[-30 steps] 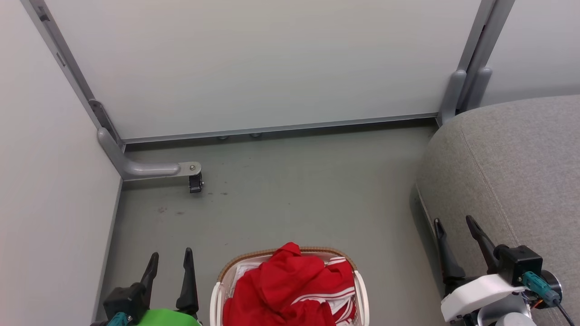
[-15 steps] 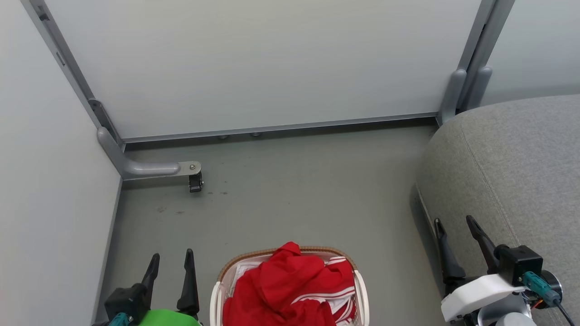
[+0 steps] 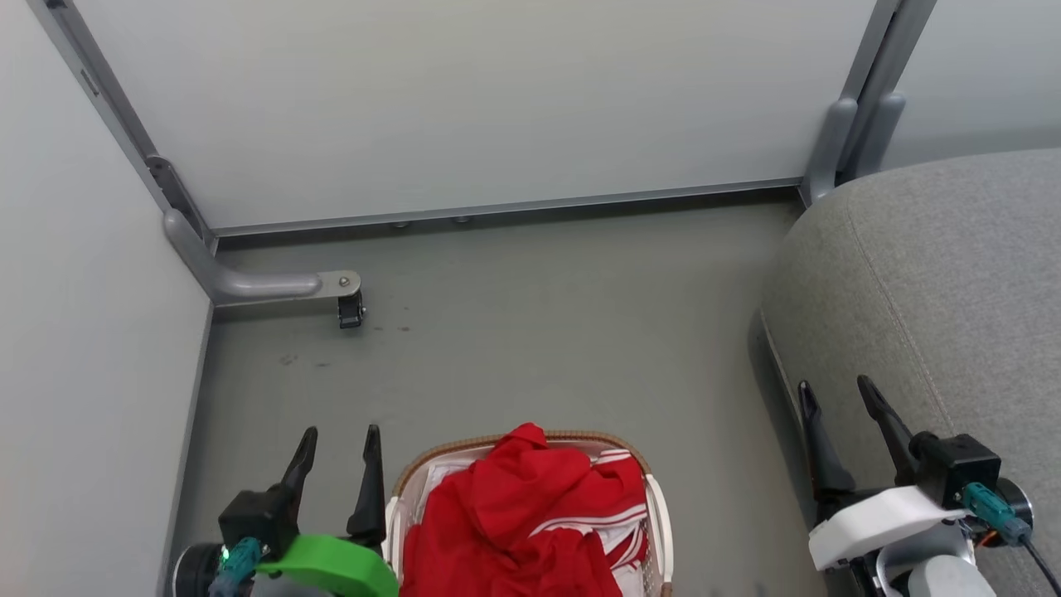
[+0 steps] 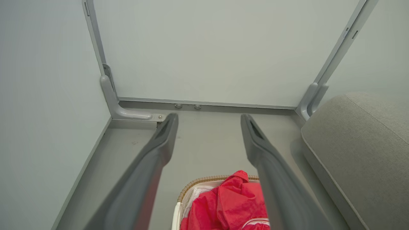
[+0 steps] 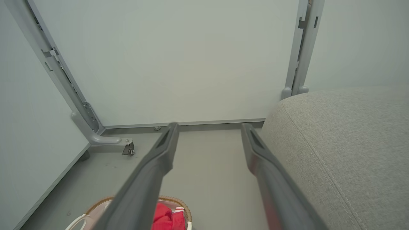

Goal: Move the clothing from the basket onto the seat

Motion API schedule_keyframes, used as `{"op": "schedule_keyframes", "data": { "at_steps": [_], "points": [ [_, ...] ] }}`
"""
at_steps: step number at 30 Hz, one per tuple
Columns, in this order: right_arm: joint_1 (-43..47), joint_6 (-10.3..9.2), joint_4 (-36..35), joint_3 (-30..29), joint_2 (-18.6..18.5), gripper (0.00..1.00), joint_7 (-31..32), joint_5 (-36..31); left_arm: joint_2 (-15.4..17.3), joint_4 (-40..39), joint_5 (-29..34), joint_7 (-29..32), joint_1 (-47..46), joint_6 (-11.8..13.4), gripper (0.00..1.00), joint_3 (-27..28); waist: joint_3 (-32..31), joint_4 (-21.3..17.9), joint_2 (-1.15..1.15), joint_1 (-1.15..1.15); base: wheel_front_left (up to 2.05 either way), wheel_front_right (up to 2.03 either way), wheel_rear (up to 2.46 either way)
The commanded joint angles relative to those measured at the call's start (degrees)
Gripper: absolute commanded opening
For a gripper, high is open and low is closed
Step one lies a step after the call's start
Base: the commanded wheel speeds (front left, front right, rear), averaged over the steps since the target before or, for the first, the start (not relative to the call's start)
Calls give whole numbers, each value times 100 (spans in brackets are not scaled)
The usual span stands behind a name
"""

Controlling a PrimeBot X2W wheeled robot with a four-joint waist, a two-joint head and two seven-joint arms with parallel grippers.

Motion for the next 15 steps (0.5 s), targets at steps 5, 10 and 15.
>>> {"op": "schedule_keyframes", "data": {
  "at_steps": [5,10,15],
  "points": [
    [-414,0,-137,-66,-33,100,-27,-59,36,155,245,-1,-687,-84,100,-208,737,-144,0,0,0,0,0],
    [-857,0,-250,-25,-29,100,-27,-49,33,536,438,0,-1390,-141,100,-458,1477,-352,0,0,0,0,0],
    [-1250,0,-330,10,-27,100,-27,57,37,1082,598,0,-2023,-186,100,-834,2183,-564,0,0,0,0,0]
  ]
}}
